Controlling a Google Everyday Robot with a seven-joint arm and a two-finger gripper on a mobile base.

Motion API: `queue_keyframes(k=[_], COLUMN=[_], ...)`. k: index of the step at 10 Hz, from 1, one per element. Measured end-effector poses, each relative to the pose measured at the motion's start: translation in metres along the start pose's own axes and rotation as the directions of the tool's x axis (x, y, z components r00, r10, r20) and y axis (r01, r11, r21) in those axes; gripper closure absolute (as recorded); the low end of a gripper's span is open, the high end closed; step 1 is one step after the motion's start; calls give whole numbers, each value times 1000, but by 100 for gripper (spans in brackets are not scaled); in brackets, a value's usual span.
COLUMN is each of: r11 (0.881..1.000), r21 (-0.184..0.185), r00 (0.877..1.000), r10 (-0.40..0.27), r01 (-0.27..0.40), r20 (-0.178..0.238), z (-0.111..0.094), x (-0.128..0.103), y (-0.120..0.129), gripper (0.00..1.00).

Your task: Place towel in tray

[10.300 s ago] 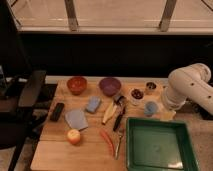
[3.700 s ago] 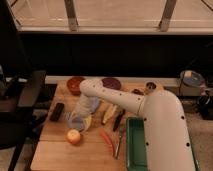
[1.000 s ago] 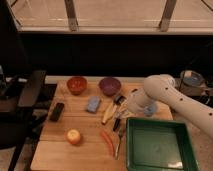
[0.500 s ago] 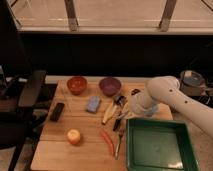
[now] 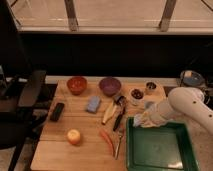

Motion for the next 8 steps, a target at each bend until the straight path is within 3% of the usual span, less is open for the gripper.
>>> queue_keyframes(k=[3, 6, 8], r11=[995, 986, 978], r21=[-60, -95, -110], r00=[997, 990, 984], r10=[78, 142, 180], r01=[-77, -140, -177], r20=[17, 17, 14], z=[25, 33, 33], x=[11, 22, 33], y=[31, 50, 60], gripper=[100, 100, 89])
